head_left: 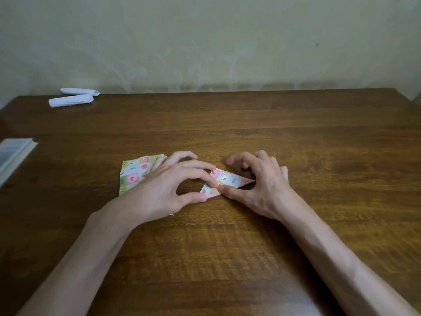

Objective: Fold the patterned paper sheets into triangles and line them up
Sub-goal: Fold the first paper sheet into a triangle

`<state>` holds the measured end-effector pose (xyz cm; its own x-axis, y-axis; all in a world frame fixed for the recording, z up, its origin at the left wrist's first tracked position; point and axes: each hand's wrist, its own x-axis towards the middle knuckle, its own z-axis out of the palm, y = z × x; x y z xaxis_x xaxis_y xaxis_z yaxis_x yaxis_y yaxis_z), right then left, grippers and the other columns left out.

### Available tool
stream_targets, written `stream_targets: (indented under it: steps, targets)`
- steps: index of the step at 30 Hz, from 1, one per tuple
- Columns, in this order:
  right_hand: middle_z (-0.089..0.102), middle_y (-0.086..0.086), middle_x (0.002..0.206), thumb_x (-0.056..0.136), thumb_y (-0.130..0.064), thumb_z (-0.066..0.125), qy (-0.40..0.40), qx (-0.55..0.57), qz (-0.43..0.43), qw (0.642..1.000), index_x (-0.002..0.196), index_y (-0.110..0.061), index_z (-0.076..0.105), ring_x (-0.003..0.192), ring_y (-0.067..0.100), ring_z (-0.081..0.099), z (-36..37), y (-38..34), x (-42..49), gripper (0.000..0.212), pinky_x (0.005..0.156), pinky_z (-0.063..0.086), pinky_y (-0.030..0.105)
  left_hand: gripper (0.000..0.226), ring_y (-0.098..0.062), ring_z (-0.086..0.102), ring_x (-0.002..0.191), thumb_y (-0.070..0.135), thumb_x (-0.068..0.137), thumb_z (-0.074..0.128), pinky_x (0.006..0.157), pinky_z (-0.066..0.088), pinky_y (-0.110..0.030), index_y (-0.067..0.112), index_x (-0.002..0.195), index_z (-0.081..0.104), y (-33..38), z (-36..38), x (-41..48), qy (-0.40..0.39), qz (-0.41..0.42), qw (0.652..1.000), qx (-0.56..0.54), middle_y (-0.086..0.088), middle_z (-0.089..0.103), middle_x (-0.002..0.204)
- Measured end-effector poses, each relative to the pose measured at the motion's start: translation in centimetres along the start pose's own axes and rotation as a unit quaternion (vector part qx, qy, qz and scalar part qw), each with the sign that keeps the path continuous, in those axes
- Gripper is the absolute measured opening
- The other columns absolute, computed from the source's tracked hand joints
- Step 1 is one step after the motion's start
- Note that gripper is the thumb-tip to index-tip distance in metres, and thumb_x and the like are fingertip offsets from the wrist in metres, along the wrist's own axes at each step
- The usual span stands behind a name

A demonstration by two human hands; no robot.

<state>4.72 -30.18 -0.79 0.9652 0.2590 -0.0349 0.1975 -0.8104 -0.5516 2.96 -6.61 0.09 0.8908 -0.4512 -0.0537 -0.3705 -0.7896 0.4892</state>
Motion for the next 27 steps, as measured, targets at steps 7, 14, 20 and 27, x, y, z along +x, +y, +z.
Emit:
stream_targets:
  steps: [7, 14, 20, 27]
  targets:
    - [0.04, -0.013, 0.123, 0.069, -0.082, 0.069, 0.005, -0.032, 0.001, 0.999, 0.135, -0.053, 0.049, 0.12, 0.009, 0.035, 0.7, -0.4, -0.1, 0.075, 0.096, 0.024, 0.034, 0.033, 0.014, 0.013, 0.145, 0.045, 0.091, 0.072, 0.115, 0.014, -0.037, 0.059, 0.12, 0.064, -0.4, -0.2, 0.2, -0.019, 0.002, 1.0, -0.007, 0.048, 0.037, 0.144]
    - [0.037, -0.013, 0.121, 0.065, -0.085, 0.066, 0.029, -0.055, -0.002, 0.998, 0.133, -0.054, 0.048, 0.12, 0.012, 0.034, 1.4, -0.6, -0.3, 0.077, 0.093, 0.021, 0.034, 0.034, 0.018, 0.007, 0.145, 0.04, 0.092, 0.072, 0.11, 0.007, -0.03, 0.06, 0.119, 0.065, -0.4, -0.6, 0.1, -0.028, -0.003, 1.0, -0.009, 0.051, 0.034, 0.145]
    - [0.038, -0.015, 0.119, 0.057, -0.09, 0.065, 0.065, -0.057, 0.005, 0.996, 0.129, -0.053, 0.052, 0.117, 0.012, 0.034, 2.3, -0.9, -0.4, 0.082, 0.093, 0.025, 0.034, 0.034, 0.016, -0.005, 0.148, 0.048, 0.09, 0.07, 0.113, 0.003, -0.034, 0.063, 0.12, 0.063, -0.4, -1.1, 0.0, -0.049, 0.0, 0.999, 0.007, 0.048, 0.028, 0.15]
    - [0.037, -0.014, 0.122, 0.056, -0.093, 0.065, 0.051, -0.051, -0.001, 0.997, 0.13, -0.051, 0.05, 0.116, 0.012, 0.031, 2.1, -0.9, -0.6, 0.086, 0.093, 0.024, 0.033, 0.035, 0.013, -0.01, 0.149, 0.052, 0.089, 0.07, 0.112, 0.002, -0.034, 0.069, 0.118, 0.06, -0.3, -1.3, -0.3, -0.047, -0.006, 0.998, 0.03, 0.045, 0.024, 0.153]
